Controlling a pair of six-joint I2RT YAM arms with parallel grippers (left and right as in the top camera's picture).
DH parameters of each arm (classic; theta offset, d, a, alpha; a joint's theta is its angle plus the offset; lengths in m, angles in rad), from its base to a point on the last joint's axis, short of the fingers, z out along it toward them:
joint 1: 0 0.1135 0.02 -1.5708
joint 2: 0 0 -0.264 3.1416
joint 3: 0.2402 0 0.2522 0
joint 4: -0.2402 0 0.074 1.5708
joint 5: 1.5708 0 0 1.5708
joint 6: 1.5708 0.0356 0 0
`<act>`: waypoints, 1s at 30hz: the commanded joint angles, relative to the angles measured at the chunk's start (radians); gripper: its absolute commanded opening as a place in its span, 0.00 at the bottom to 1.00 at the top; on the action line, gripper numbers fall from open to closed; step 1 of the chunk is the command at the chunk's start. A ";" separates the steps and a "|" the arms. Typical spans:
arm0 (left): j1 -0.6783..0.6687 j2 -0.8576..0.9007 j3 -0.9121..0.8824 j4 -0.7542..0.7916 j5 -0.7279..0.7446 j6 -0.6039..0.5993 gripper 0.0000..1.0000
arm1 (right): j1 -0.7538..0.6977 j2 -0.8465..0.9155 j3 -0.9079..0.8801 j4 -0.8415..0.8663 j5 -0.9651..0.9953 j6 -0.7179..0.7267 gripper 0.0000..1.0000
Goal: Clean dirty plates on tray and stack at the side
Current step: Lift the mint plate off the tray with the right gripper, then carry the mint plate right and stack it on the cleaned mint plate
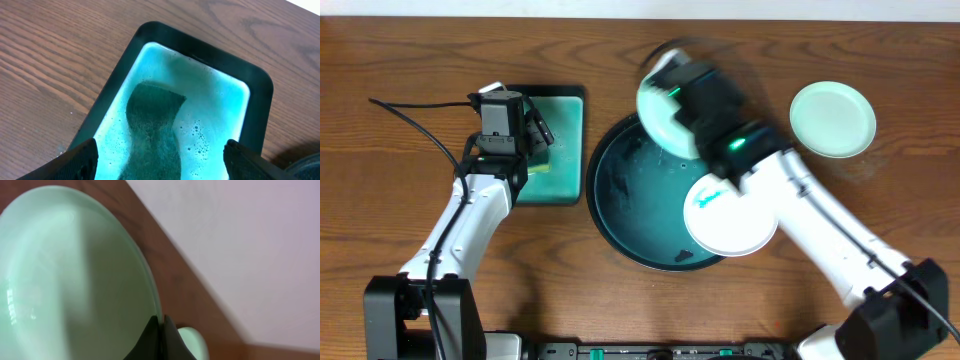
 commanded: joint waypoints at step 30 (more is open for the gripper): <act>0.001 0.000 -0.003 -0.003 -0.005 0.002 0.81 | -1.038 0.365 0.001 0.075 -0.794 0.674 0.20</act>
